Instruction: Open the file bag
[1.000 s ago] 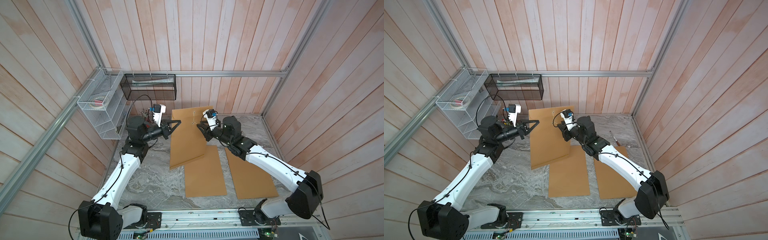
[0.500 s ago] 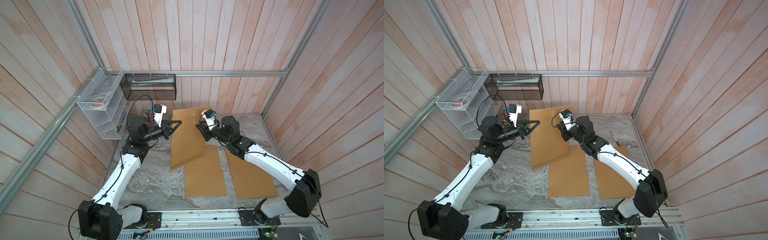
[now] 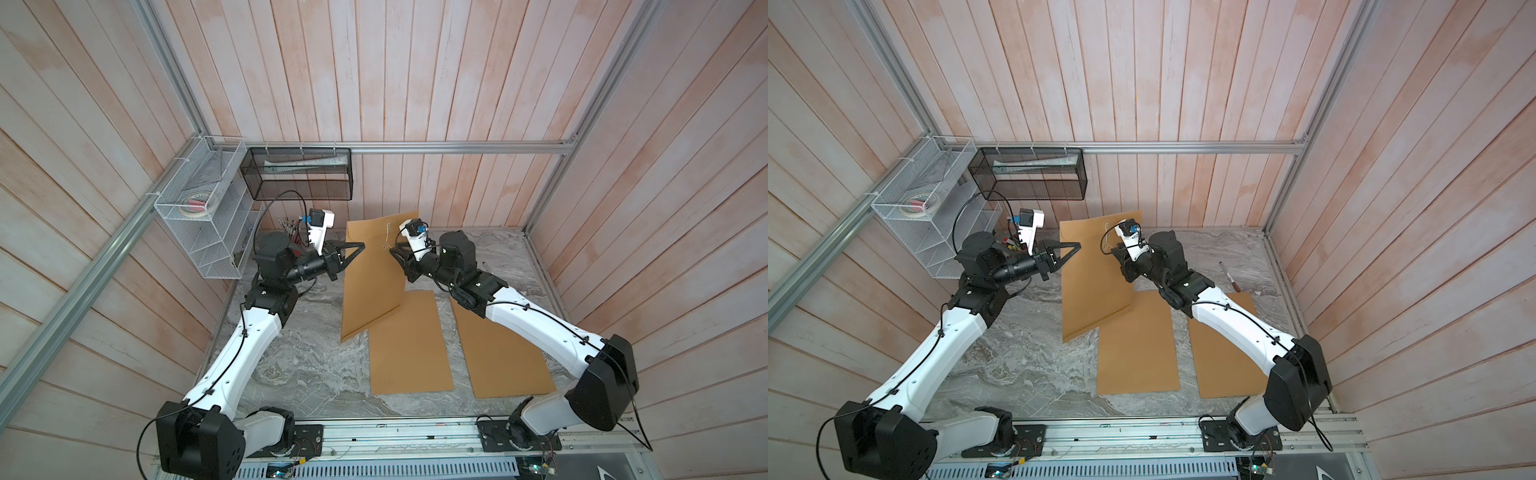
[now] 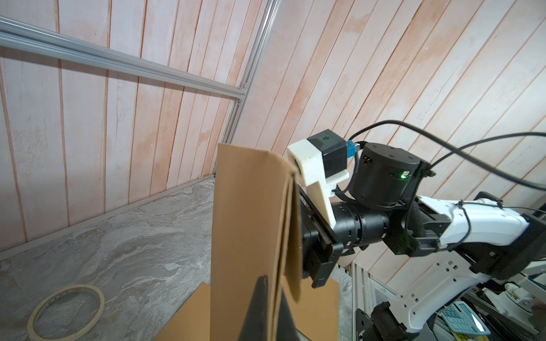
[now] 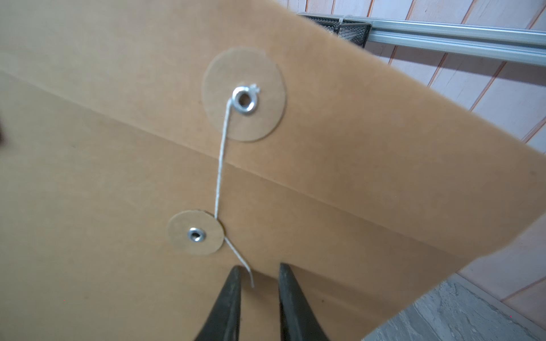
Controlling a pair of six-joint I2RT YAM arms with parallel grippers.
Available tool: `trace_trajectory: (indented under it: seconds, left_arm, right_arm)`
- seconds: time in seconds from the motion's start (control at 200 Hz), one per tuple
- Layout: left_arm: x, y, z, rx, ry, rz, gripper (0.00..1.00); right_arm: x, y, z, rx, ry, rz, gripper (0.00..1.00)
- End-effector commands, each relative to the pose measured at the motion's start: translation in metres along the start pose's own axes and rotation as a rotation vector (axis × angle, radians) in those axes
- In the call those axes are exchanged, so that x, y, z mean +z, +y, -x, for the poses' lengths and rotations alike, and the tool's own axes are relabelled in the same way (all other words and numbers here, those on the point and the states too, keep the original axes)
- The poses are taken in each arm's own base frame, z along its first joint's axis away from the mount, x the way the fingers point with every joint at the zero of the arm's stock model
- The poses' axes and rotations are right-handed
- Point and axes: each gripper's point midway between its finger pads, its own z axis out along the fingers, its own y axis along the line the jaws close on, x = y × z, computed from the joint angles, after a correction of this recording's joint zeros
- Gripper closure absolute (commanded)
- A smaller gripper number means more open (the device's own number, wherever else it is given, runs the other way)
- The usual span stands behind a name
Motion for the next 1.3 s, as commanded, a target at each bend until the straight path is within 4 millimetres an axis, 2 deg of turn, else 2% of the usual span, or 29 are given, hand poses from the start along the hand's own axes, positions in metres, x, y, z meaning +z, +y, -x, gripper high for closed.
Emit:
trace_trajectory:
  seconds: [0.0, 0.14, 0.565, 0.91, 1.295]
  left_arm:
    - [-0.001, -0.017, 0.014, 0.044, -0.027, -0.052, 1.0]
    - [-0.001, -0.019, 0.013, 0.045, -0.025, -0.064, 1.0]
    - [-0.001, -0.022, 0.01, 0.038, -0.013, -0.087, 1.0]
    - [-0.001, -0.019, 0.008, 0.035, -0.016, -0.072, 1.0]
    - [-0.001, -0.009, -0.001, 0.023, -0.02, -0.04, 1.0]
  right_arm:
    - [0.004, 0.007, 0.01, -0.022, -0.018, 0.03, 0.76]
    - [0.005, 0.009, 0.009, -0.027, -0.018, 0.041, 0.76]
    - [0.005, 0.009, 0.014, -0.041, -0.032, 0.041, 0.85]
    - [0.002, 0.008, 0.02, -0.045, -0.048, 0.031, 1.0]
    - [-0.01, 0.004, 0.031, -0.041, -0.081, -0.001, 1.0]
